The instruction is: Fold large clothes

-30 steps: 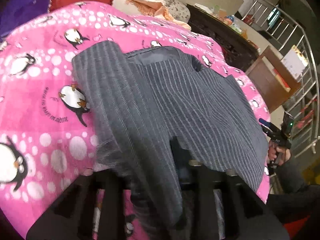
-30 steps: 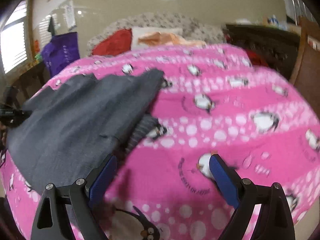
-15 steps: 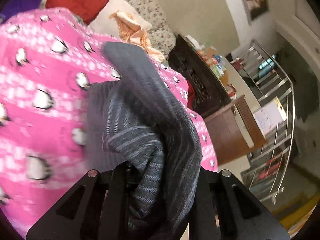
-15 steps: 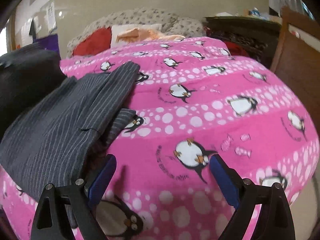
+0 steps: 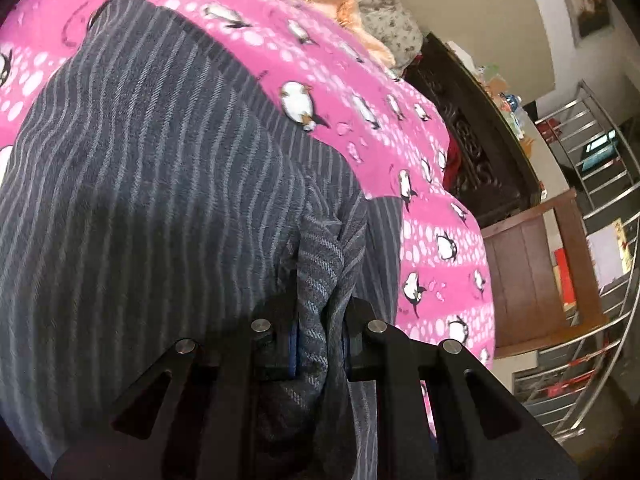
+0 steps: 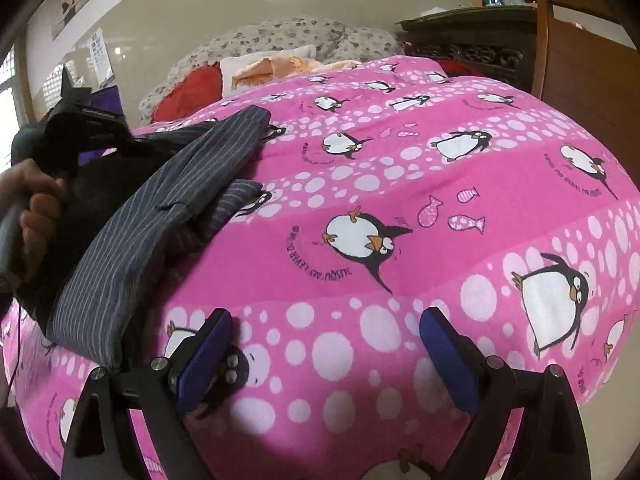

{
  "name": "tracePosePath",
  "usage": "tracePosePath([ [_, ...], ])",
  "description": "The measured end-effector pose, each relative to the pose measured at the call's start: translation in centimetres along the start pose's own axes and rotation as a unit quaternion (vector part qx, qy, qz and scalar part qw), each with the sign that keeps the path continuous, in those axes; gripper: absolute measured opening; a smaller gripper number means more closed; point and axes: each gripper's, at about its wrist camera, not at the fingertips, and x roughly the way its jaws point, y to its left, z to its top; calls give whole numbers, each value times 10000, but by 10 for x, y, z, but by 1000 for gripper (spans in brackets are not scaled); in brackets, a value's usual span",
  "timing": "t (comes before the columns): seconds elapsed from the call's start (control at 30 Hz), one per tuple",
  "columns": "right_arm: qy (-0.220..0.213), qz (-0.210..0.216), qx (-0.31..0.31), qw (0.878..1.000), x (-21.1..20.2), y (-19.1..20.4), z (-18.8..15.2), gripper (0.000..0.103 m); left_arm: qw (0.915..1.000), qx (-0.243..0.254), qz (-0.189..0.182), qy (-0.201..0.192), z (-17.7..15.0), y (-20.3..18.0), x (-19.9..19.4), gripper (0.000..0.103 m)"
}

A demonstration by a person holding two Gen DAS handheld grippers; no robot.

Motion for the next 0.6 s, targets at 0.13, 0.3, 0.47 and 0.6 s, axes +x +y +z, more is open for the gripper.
tracePosePath([
  [0.13, -12, 30, -32, 10000, 0, -2, 0, 94, 9992, 80, -161, -369, 6, -26, -16, 13],
  [0.3, -23, 64, 59, 10000, -2, -5, -2, 94, 9977, 350, -383, -440, 0, -55, -19, 13],
  [0.47, -5, 10, 88, 10000, -4, -6, -3, 94, 9982, 299, -488, 167, -32, -51, 16, 13],
  [0.6, 30, -11, 61, 10000, -5, -6, -5, 93, 9949, 399, -931, 14, -30, -66, -23, 13],
])
